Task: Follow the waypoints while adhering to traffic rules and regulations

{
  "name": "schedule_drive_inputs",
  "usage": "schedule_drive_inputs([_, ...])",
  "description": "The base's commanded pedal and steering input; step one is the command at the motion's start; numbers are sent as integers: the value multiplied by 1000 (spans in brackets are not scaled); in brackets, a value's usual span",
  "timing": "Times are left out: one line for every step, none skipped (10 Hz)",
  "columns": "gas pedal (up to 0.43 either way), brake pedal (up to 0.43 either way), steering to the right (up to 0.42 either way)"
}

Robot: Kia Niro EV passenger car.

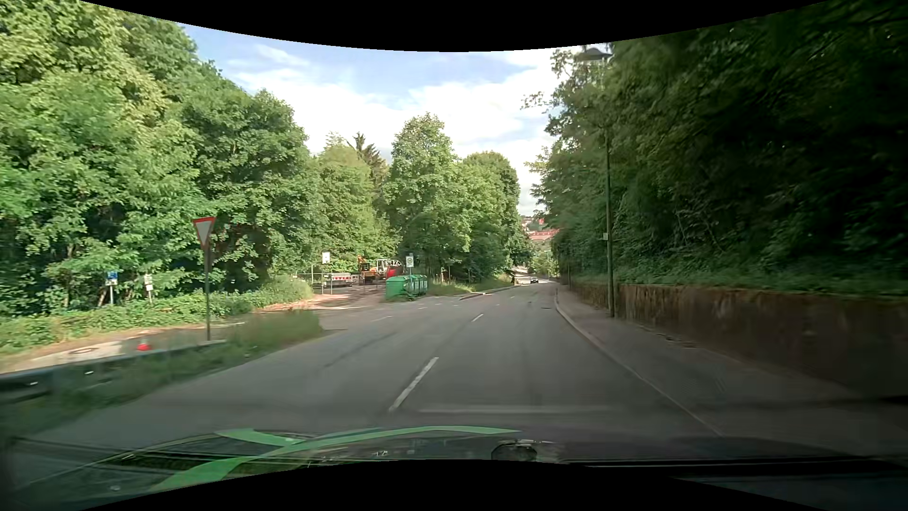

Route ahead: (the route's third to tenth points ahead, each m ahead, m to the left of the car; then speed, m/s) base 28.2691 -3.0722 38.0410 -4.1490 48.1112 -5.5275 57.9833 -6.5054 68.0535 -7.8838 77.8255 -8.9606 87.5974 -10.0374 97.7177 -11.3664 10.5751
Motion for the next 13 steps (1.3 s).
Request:
schedule_drive_inputs([0, 0, 35])
schedule_drive_inputs([0, 0, 35])
schedule_drive_inputs([0, 0, 35])
schedule_drive_inputs([0, 0, 35])
schedule_drive_inputs([0, 0, 35])
schedule_drive_inputs([0, 0, 34])
schedule_drive_inputs([0, 0, 34])
schedule_drive_inputs([0, 0, 34])
schedule_drive_inputs([0, 0, 34])
schedule_drive_inputs([0, 0, 34])
schedule_drive_inputs([0, 0, 34])
schedule_drive_inputs([0, 0, 34])
schedule_drive_inputs([0, 0, 34])
